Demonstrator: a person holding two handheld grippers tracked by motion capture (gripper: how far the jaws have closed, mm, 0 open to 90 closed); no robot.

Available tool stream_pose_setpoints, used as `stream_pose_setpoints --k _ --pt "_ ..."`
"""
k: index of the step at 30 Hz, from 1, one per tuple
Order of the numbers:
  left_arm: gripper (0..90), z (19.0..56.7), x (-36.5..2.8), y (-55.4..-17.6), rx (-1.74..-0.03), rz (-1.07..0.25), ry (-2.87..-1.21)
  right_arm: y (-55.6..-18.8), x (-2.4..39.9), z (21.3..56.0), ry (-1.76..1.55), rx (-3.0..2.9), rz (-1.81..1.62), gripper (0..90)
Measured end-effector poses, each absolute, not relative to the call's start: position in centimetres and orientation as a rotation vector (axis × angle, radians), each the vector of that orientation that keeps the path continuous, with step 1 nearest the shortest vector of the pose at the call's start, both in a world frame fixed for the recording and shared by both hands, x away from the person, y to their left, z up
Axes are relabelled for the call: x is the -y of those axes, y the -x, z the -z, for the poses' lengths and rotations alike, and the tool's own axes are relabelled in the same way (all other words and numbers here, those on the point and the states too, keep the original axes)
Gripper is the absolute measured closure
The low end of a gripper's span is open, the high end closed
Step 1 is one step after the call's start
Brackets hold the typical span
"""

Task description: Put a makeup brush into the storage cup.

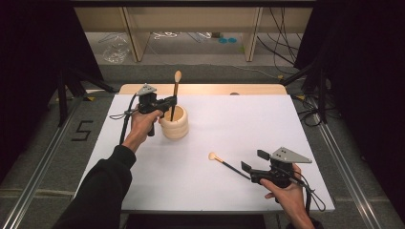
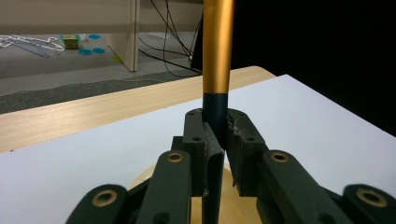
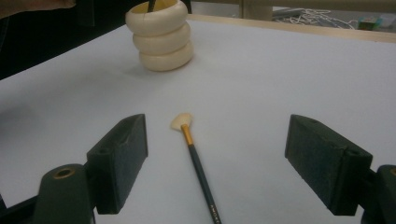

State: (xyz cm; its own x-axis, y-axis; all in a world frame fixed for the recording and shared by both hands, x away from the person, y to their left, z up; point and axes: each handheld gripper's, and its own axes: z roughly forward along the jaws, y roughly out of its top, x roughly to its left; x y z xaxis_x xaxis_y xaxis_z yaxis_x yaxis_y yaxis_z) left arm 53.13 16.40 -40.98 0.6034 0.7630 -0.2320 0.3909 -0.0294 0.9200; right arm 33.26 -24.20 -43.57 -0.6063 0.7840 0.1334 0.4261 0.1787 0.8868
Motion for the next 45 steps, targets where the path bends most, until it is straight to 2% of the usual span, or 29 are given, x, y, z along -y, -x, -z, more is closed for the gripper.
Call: stream_pose_setpoints --k 18,45 --pt "78.6 42.4 -16.9 -52.8 -1.01 -0.377 -1.636 -33.4 24.0 43.8 -1.138 -2.103 -1.442 22.4" --pt "75.9 43.6 -16.9 -52.4 -1.01 -0.338 -1.725 -33.3 24.0 43.7 -1.147 -2.109 -1.444 22.8"
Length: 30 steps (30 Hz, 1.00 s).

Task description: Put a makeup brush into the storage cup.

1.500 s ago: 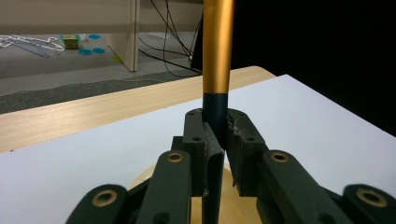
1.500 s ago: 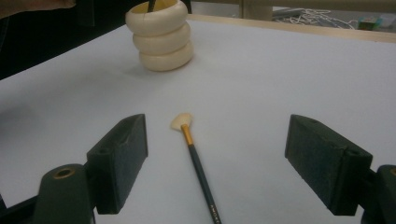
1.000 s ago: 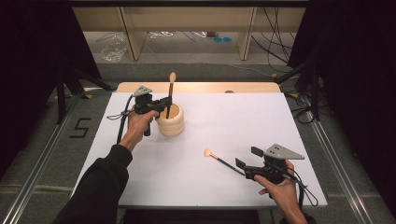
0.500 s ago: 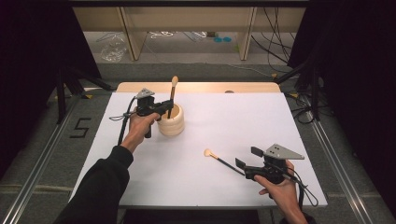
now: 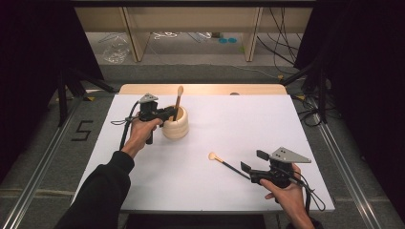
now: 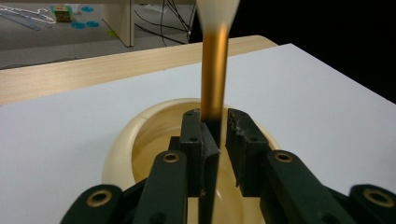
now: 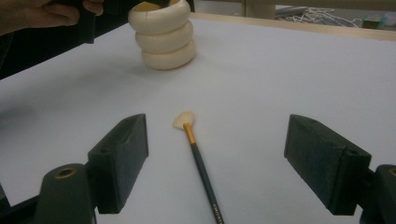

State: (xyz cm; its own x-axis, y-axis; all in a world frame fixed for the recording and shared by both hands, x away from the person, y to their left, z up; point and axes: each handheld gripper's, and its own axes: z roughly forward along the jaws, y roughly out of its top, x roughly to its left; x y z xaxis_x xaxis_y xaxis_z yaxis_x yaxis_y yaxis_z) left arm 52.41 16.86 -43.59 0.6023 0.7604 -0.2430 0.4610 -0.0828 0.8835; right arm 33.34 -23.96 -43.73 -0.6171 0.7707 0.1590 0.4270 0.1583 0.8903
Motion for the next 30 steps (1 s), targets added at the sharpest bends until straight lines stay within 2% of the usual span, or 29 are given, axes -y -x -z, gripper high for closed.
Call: stream_pose_setpoints --k 11,25,30 --pt "65.5 42.6 -17.4 -51.8 -1.012 -0.336 -1.735 -33.3 24.0 43.7 -1.146 -2.108 -1.445 22.9" --pt "36.6 40.6 -17.5 -49.4 -1.013 -0.315 -1.771 -33.3 24.0 43.7 -1.146 -2.108 -1.444 22.9" --pt "32.7 40.2 -17.4 -48.3 -0.988 -0.323 -1.778 -33.3 24.0 43.8 -1.137 -2.108 -1.439 22.9"
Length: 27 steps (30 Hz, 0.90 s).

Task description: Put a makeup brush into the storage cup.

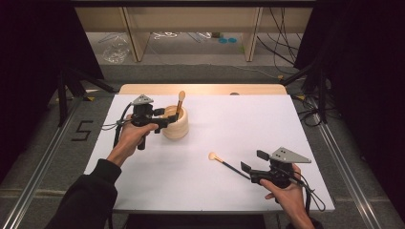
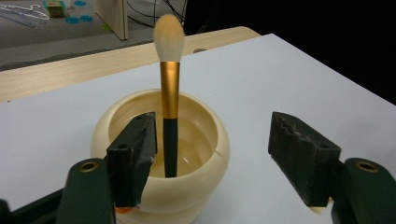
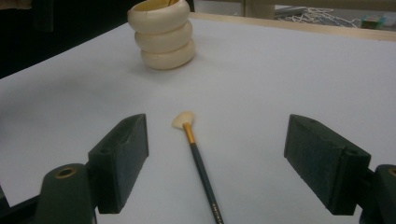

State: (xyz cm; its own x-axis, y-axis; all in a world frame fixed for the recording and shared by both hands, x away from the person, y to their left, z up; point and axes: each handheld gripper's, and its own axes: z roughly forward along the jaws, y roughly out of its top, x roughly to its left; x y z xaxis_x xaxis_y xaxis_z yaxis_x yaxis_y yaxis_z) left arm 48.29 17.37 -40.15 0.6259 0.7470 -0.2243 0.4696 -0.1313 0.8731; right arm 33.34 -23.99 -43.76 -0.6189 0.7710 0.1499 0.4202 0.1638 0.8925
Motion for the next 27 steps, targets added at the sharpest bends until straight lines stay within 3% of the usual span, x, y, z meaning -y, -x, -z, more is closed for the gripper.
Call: stream_pose_setpoints --k 27 --pt "26.0 41.9 -17.6 -41.7 -0.93 -0.32 -1.825 -33.3 24.1 43.8 -1.127 -2.1 -1.455 22.8"
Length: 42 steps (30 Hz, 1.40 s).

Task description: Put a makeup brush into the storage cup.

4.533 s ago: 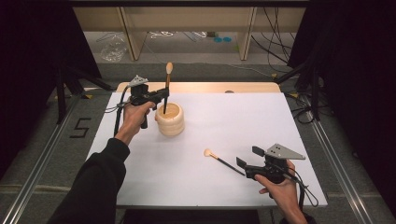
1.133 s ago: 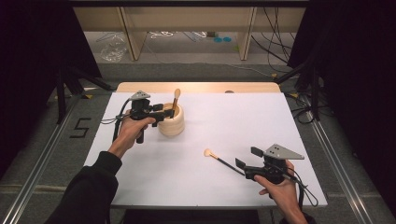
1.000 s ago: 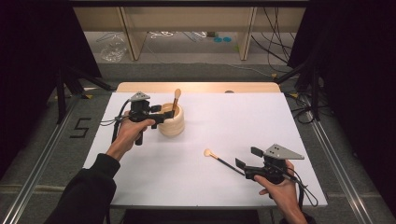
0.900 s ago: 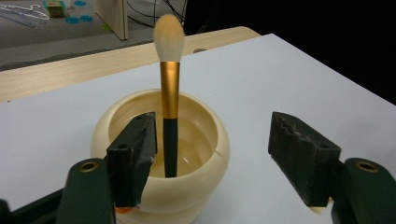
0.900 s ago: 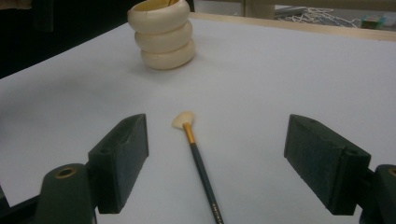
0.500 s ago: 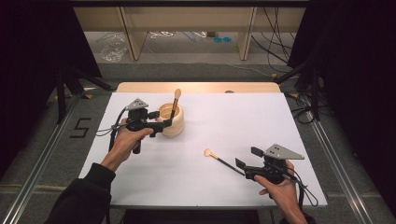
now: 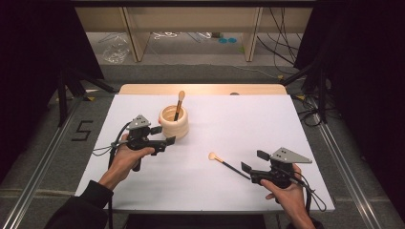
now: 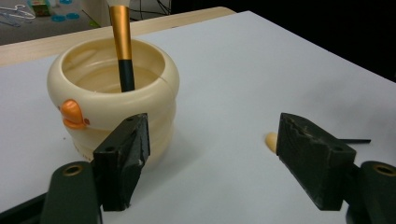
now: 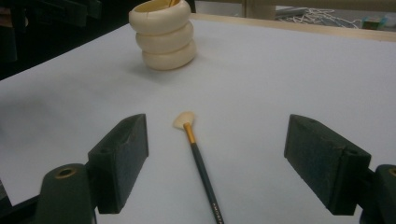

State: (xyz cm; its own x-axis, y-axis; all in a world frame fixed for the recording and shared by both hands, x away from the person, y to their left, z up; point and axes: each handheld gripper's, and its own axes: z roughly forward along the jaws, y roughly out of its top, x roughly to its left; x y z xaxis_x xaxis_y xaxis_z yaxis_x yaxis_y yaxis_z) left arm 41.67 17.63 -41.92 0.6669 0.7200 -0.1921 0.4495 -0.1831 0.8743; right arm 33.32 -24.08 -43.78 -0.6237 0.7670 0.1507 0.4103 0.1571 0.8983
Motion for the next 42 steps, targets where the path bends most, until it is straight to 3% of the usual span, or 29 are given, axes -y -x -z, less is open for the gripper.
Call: stream_pose_setpoints --k 42 --pt "23.9 43.8 -18.2 -35.7 -0.881 -0.355 -1.873 -33.1 24.2 43.6 -1.134 -2.122 -1.408 22.7"
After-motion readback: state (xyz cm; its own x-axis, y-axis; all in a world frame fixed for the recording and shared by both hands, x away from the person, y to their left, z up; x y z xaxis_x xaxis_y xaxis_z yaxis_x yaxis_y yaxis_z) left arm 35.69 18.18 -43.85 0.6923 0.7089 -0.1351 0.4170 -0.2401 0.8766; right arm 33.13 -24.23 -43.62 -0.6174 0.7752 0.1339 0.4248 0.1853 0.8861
